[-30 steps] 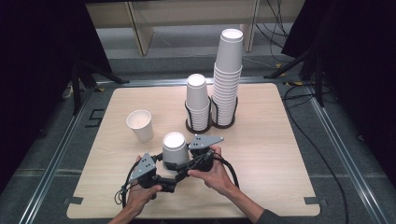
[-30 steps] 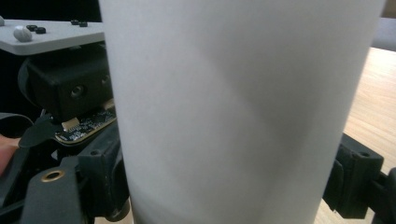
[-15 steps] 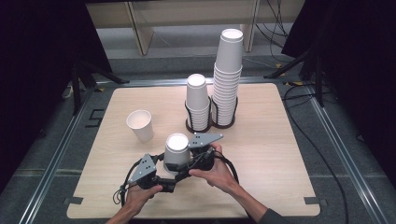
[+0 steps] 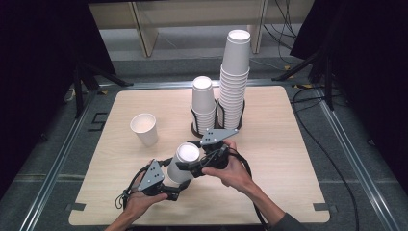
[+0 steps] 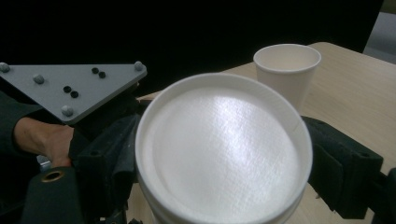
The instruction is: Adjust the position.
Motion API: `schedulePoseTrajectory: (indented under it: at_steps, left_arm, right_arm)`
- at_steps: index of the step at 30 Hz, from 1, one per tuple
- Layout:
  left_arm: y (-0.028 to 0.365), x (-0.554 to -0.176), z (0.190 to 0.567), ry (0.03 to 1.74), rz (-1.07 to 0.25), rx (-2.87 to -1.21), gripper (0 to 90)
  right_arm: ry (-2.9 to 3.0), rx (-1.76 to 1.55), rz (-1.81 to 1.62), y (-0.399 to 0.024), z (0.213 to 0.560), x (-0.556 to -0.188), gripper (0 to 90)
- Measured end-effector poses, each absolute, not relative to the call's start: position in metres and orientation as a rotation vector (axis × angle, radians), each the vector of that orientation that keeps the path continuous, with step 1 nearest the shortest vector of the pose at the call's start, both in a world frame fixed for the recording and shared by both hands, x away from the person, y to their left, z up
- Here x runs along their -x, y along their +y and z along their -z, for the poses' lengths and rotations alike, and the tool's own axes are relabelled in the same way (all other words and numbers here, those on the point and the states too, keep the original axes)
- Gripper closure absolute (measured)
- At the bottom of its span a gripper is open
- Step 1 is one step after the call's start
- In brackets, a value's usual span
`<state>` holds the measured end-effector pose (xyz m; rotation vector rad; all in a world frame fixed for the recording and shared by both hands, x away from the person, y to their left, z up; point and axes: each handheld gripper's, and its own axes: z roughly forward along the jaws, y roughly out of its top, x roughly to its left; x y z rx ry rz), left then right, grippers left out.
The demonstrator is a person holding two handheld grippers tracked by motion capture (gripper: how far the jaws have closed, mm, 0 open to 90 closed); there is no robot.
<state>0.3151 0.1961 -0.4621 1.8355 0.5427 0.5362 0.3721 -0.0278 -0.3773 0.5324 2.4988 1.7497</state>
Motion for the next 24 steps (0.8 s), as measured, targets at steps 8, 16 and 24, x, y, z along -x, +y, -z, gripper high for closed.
schedulePoseTrajectory:
  at_steps: [8,16,24]
  left_arm:
    - [0.196,-0.312,0.46,0.519,-0.546,-1.889,11.1]
    - [0.198,-0.313,0.46,0.494,-0.54,-1.869,7.9]
    - [0.198,-0.313,0.462,0.503,-0.54,-1.757,2.5]
  right_arm:
    - [2.582,-0.535,-1.679,-0.03,0.379,-0.374,21.6]
    - [2.614,-0.604,-1.734,-0.034,0.379,-0.376,24.4]
    - [2.573,-0.67,-1.832,-0.041,0.374,-0.376,25.2]
